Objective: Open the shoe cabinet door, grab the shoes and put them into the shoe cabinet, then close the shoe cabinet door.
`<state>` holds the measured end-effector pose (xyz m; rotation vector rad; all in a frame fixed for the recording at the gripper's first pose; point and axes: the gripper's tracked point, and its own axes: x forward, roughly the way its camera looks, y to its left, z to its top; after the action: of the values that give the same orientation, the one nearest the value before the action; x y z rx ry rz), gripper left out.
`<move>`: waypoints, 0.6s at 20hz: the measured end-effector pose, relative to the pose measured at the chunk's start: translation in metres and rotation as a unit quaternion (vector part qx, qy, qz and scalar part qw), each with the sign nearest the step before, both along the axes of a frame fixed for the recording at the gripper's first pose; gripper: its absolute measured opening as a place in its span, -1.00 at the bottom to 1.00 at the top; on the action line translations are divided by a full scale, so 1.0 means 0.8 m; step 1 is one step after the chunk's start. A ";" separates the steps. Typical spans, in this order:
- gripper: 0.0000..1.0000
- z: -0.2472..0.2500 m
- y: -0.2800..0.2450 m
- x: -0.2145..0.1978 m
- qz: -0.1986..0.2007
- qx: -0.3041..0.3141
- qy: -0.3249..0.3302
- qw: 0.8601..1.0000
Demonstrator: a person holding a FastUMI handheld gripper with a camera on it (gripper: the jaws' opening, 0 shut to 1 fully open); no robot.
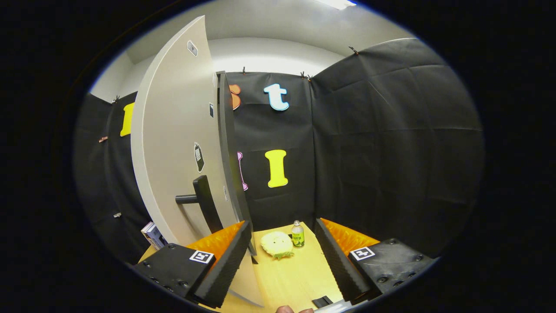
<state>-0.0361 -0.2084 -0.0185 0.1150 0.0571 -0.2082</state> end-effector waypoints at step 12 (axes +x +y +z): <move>0.94 -0.005 0.196 0.028 0.123 0.010 0.000 0.992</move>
<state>-0.0139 -0.0519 -0.0223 0.1275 0.0722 0.0387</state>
